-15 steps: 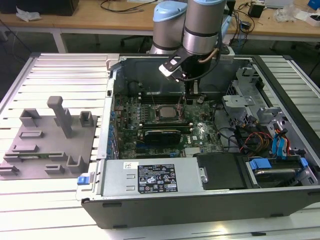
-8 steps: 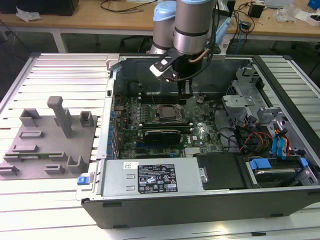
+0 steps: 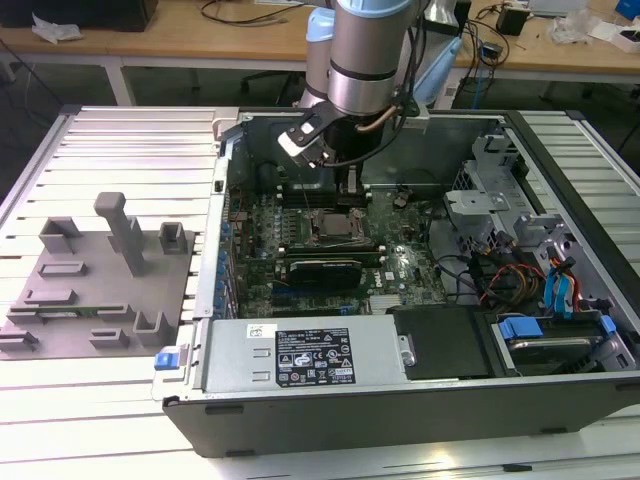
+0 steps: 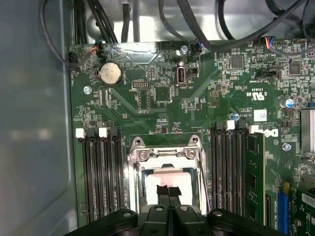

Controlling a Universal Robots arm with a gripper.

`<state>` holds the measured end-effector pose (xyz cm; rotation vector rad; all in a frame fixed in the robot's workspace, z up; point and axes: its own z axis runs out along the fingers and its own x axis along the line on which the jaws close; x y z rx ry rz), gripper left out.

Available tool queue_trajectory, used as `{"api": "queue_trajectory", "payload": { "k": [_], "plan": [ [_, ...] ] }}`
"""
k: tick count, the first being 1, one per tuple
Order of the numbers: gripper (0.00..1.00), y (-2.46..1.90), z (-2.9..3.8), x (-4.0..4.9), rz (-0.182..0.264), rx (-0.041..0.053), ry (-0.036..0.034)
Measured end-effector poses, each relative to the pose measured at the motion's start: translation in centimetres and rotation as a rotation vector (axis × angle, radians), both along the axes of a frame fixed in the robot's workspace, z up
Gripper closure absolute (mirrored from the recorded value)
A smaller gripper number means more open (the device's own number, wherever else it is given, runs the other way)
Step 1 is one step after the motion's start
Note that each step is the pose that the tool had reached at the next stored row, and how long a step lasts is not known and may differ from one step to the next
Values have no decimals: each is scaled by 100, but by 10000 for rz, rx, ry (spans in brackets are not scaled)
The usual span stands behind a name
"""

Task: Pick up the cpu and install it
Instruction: 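Close the cpu cover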

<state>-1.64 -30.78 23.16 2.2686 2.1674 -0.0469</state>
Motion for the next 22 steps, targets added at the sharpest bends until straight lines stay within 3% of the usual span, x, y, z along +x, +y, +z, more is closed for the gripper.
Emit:
{"api": "queue_trajectory", "payload": {
  "k": [3, 6, 22],
  "plan": [
    [89, 0, 0, 0, 235, 0, 0],
    [89, 0, 0, 0, 820, 1, 0],
    [89, 0, 0, 0, 4407, 0, 0]
  ]
}}
